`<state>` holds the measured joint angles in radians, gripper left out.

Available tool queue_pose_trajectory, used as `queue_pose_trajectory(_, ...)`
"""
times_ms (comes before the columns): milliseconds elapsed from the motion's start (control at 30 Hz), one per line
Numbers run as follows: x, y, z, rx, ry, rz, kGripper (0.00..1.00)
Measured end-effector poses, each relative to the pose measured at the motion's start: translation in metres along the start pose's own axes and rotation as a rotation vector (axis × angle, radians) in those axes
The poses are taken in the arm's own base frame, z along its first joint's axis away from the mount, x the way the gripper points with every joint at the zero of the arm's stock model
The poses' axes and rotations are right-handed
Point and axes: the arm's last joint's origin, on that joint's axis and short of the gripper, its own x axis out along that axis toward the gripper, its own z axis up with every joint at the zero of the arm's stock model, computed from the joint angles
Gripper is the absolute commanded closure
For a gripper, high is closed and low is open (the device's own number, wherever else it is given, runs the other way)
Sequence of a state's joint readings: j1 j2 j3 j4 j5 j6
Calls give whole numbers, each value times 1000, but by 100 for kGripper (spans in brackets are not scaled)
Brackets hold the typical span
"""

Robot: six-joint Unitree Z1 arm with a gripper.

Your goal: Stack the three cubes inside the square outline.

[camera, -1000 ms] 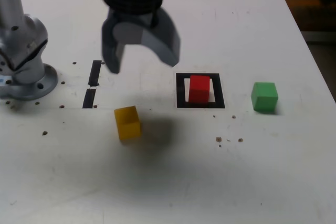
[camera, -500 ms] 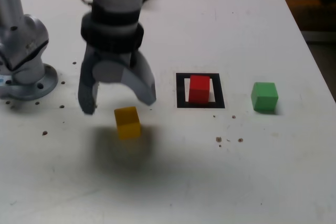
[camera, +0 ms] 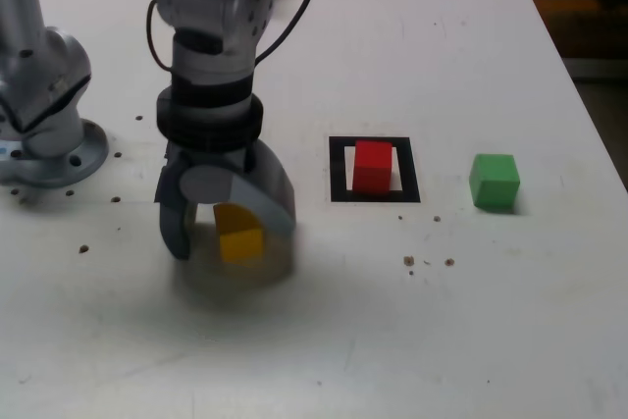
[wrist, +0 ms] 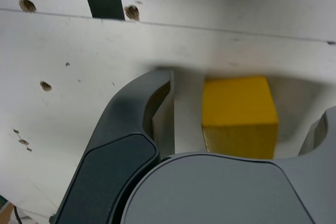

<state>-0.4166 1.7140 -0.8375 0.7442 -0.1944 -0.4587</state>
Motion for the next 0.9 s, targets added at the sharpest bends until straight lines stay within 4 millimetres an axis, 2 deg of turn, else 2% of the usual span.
queue_pose_trajectory(133,5,2,-2,1,-8,3,9)
queue_pose_trajectory(233,5,3,-2,1,-12,11,17)
queue_pose_trajectory(367,4,3,-1,0,-26,32,38)
queue_pose_trajectory(567,1,3,3,-10,-60,64,80)
queue_pose_trajectory(633,0,3,6,-9,-78,81,90)
queue_pose_trajectory(733,-2,2,10,-9,-99,102,97)
queue_pose_trajectory(900,-14,0,12,-15,-83,144,99)
